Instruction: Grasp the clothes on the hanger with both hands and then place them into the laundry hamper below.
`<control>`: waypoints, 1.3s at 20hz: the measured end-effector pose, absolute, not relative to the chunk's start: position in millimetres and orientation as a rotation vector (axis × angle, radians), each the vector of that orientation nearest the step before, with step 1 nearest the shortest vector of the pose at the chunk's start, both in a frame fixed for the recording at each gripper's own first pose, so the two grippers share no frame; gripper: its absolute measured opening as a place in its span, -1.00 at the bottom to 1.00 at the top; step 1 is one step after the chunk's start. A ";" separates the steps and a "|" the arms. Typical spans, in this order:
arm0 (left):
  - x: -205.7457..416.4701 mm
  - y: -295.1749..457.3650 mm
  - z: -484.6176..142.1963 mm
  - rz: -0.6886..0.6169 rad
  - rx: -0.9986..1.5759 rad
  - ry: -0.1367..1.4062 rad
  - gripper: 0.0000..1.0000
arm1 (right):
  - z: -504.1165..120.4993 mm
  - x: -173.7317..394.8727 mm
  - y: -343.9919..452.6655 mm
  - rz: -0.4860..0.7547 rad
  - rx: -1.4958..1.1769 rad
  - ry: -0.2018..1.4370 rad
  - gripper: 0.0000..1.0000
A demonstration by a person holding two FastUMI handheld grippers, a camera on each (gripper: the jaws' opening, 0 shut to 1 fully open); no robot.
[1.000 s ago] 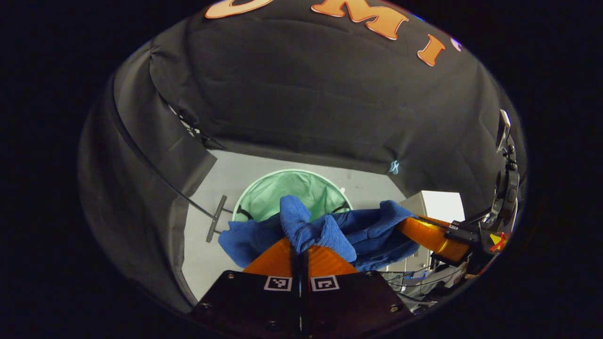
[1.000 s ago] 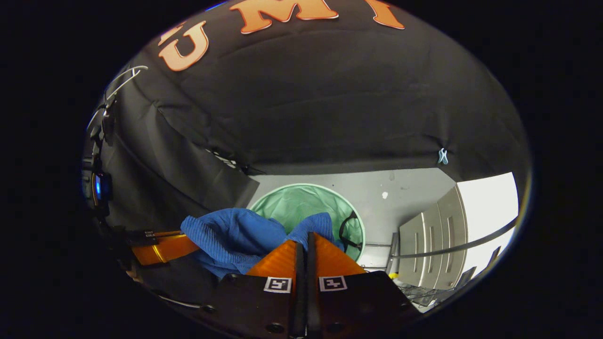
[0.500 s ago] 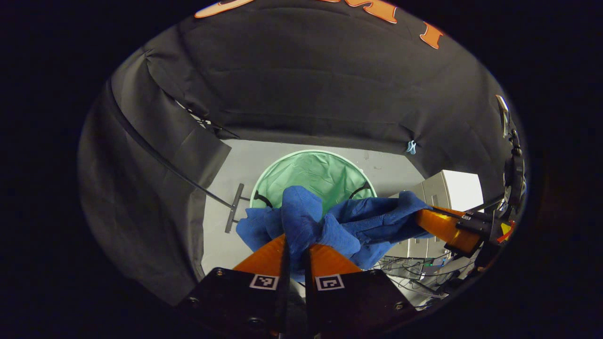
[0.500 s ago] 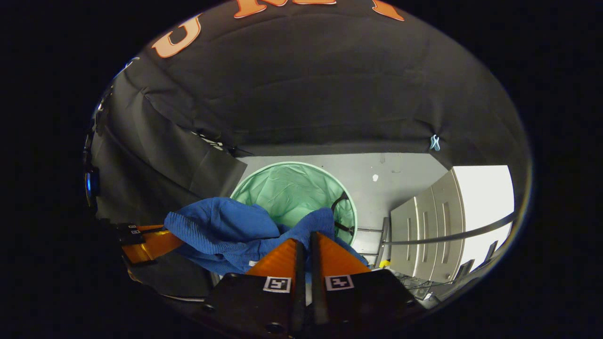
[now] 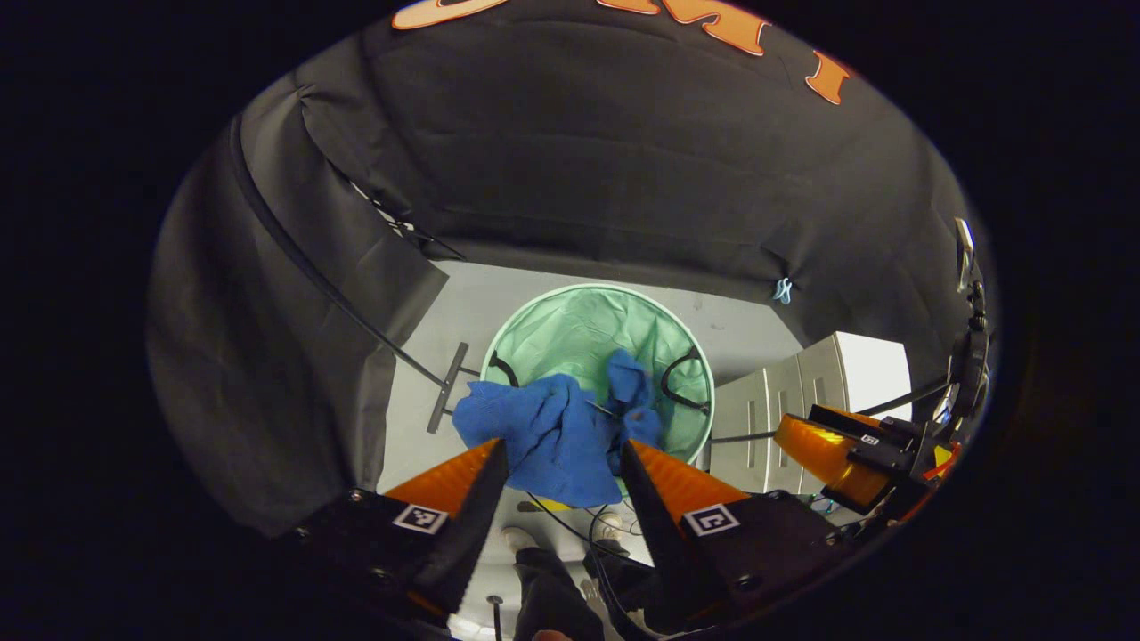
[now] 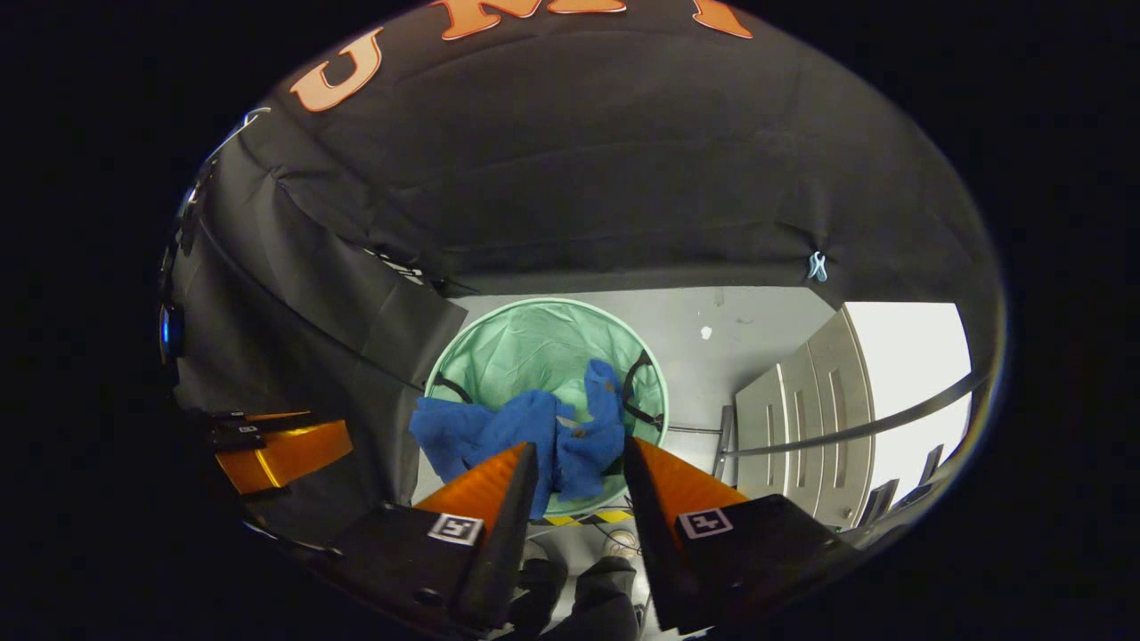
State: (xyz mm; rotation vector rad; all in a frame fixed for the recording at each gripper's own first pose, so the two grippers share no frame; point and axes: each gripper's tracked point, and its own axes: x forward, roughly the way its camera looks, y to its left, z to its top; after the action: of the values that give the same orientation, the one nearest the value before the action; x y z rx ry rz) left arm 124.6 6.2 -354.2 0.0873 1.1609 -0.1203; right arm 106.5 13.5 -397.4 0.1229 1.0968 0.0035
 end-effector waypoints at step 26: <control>115.0 -0.8 -85.6 -0.122 0.049 0.570 0.79 | -113.9 89.6 -15.8 -0.008 0.072 0.505 0.97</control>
State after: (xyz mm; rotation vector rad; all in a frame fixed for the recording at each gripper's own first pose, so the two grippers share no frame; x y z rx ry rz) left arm 115.0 -0.8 -85.6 0.0491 0.5704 -0.1218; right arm 89.6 -15.8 -113.9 0.0723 0.5049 -0.0075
